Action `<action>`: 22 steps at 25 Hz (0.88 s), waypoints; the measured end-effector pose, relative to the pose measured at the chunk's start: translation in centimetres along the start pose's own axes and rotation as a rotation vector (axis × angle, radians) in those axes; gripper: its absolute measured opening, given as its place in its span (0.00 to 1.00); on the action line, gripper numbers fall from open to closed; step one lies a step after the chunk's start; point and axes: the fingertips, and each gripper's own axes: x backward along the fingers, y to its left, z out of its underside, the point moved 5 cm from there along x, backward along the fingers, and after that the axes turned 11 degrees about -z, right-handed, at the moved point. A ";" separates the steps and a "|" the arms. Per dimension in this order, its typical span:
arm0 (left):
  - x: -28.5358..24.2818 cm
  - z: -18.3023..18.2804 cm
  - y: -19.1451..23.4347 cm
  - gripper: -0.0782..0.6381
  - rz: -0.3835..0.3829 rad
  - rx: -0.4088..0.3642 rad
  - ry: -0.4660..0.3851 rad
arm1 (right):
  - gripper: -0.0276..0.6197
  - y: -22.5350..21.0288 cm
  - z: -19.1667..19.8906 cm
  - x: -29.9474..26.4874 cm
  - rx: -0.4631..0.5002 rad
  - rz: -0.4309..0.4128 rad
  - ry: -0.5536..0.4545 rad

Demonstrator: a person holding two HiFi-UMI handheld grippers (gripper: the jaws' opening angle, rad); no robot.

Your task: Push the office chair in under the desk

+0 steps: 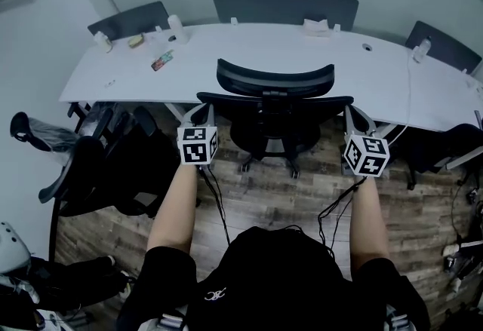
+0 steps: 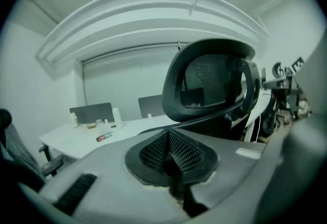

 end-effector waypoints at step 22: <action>9.5 -3.3 -7.8 0.12 0.192 0.126 -0.072 | 0.05 14.3 -0.5 1.4 0.066 -0.076 0.004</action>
